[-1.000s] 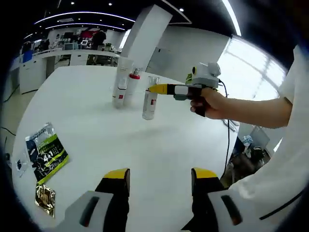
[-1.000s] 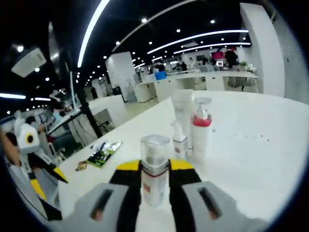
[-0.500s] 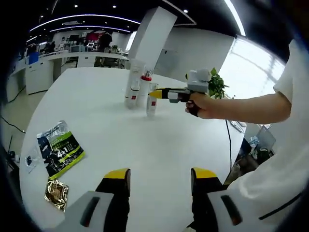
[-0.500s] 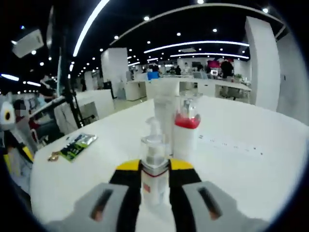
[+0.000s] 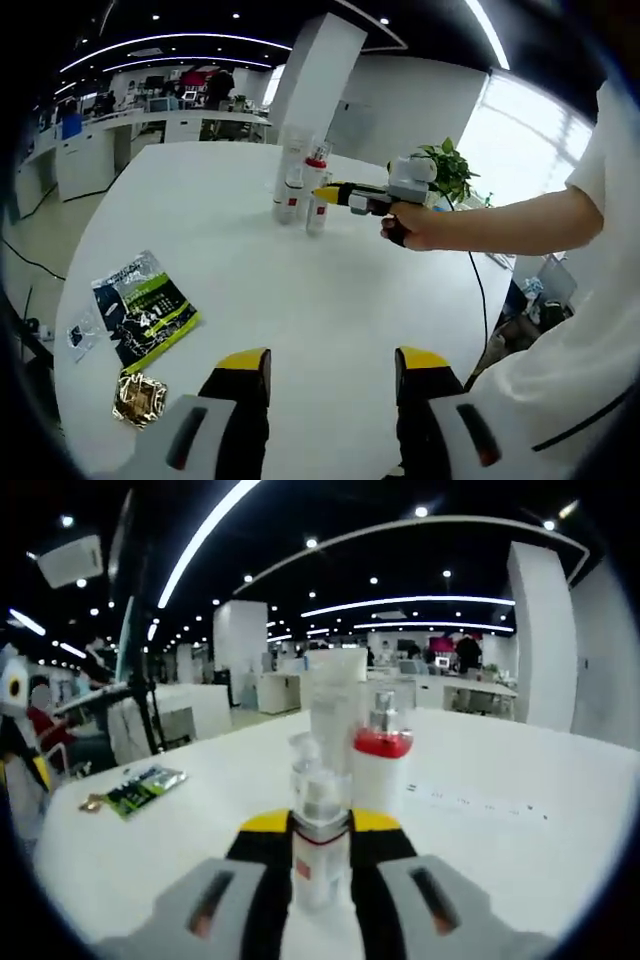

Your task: Arrange the skincare products in the storage area until every visible bottle or jar stands upright without overlapping.

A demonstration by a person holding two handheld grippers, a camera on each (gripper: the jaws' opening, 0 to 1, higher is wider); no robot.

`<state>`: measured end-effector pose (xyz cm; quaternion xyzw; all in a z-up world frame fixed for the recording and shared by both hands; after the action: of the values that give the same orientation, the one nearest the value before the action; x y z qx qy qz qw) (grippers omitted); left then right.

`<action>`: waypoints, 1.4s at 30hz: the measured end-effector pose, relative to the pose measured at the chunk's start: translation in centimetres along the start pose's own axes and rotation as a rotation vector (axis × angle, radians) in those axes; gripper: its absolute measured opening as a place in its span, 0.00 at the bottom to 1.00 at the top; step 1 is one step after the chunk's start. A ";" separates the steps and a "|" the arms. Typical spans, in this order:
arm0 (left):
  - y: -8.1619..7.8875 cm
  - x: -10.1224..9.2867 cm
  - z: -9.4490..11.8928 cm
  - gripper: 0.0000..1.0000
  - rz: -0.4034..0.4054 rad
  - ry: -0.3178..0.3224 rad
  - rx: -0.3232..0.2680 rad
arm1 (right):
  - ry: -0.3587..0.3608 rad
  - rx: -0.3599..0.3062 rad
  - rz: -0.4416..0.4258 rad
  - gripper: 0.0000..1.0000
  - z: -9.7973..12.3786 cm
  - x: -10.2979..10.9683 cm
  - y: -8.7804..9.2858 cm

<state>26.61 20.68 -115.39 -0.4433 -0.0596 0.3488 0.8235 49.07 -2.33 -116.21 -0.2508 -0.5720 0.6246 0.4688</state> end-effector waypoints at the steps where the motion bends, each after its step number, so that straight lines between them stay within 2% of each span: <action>1: 0.0 0.1 -0.1 0.51 0.000 0.000 0.001 | -0.006 -0.003 0.001 0.19 0.1 -0.1 0.0; 8: -0.2 -0.6 -0.8 0.51 0.007 0.016 -0.006 | -0.019 0.041 0.064 0.19 0.4 0.3 0.1; 14: -1.0 -1.1 -1.9 0.50 -0.005 0.033 -0.014 | -0.039 0.050 0.119 0.19 0.3 0.4 0.2; 22: -1.2 -1.4 -2.2 0.50 0.036 0.014 -0.039 | -0.045 0.047 0.130 0.19 -0.4 0.1 0.0; 23: -1.3 -1.5 -2.2 0.50 0.065 0.012 -0.051 | -0.046 0.044 0.129 0.19 -0.3 0.1 0.0; 30: -1.7 -1.2 -2.4 0.49 0.060 0.007 -0.060 | -0.056 0.032 0.097 0.19 0.2 -0.5 0.1; 33: -1.8 -0.9 -2.1 0.49 0.097 0.000 -0.076 | -0.059 0.036 0.101 0.19 0.2 -0.4 0.1; 38: -1.0 -0.7 -1.7 0.49 0.093 -0.006 -0.053 | -0.043 0.005 0.115 0.19 0.3 -0.6 0.1; 42: -0.8 -0.4 -1.4 0.49 0.101 -0.011 -0.048 | -0.008 -0.001 0.135 0.18 -0.5 -1.0 -0.4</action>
<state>27.28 19.16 -115.59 -0.4634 -0.0501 0.3910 0.7937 50.09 -2.99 -116.13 -0.2863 -0.5559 0.6557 0.4232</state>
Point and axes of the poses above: the point that each gripper's makers call its tool centre point, and the gripper's own axes: z roughly backward along the fingers, x roughly to its left, y roughly out of its underside, the point moved 2 cm from there along z, roughly backward along the fingers, and after that the axes turned 12 degrees about -z, right-handed, at the moved point
